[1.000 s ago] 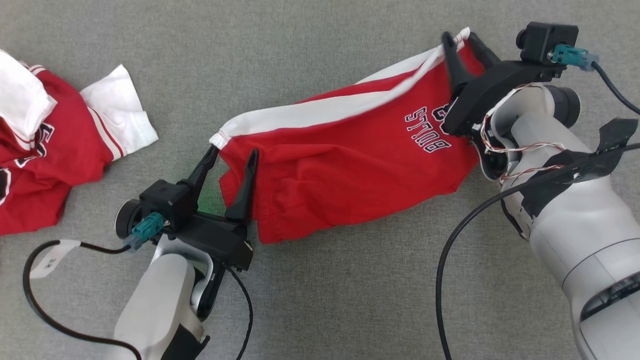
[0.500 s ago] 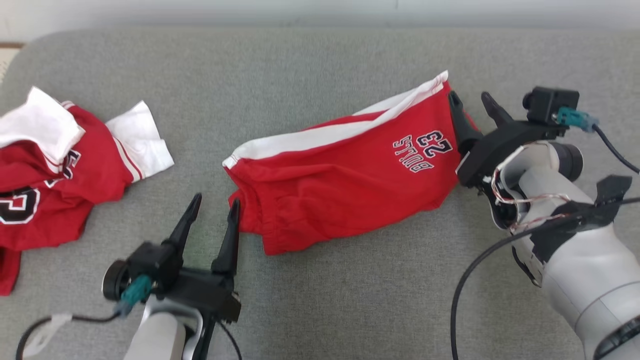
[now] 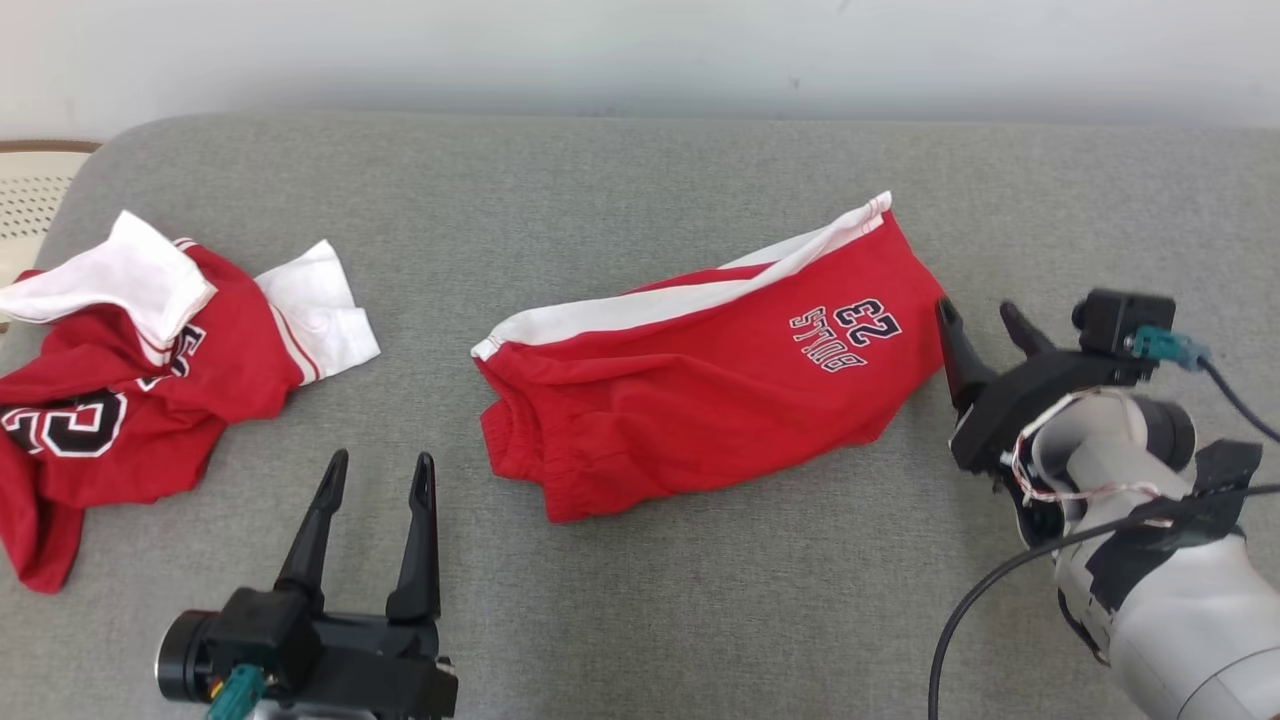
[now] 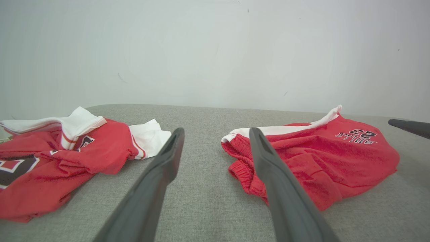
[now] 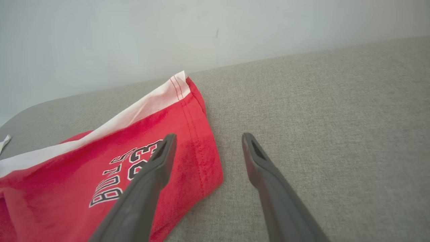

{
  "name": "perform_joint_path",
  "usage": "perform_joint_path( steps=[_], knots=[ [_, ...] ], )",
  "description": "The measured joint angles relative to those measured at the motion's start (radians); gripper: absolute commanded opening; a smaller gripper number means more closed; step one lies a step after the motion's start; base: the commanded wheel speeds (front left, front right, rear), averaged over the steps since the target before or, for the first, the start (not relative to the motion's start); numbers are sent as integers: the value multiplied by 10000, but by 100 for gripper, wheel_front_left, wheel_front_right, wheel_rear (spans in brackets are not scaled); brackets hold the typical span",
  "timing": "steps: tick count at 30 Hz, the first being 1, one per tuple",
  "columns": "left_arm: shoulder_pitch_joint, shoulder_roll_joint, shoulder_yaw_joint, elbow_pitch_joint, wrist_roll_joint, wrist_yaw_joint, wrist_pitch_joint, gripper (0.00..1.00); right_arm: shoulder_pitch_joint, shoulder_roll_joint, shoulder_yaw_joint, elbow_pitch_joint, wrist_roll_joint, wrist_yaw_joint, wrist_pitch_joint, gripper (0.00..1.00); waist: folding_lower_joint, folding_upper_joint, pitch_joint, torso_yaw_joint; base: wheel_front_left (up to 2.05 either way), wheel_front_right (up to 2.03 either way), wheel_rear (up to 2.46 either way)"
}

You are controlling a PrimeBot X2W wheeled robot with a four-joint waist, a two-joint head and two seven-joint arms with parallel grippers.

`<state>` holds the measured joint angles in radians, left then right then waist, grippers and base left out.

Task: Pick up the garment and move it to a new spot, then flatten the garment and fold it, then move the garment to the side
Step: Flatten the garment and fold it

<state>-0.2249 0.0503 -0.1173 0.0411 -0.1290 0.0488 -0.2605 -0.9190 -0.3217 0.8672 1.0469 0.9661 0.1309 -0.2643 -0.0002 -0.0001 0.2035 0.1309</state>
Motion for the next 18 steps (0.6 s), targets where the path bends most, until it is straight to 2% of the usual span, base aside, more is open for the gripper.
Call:
perform_joint_path(
  steps=[15,16,17,18],
  knots=[
    [386,-2,-270,-564,-113,311,0,100,169,341,56,924,554,2,345,100,1,0,237,602,0,0,0],
    [386,-2,-268,-562,-113,311,0,100,169,345,69,930,627,2,414,80,2,1,263,632,0,0,0],
    [385,-2,-268,-560,-113,311,0,100,171,347,84,924,675,0,458,46,2,0,287,656,0,0,0],
    [384,-2,-268,-560,-113,316,0,100,170,345,102,913,727,2,491,22,2,1,309,675,0,0,0]
  ],
)
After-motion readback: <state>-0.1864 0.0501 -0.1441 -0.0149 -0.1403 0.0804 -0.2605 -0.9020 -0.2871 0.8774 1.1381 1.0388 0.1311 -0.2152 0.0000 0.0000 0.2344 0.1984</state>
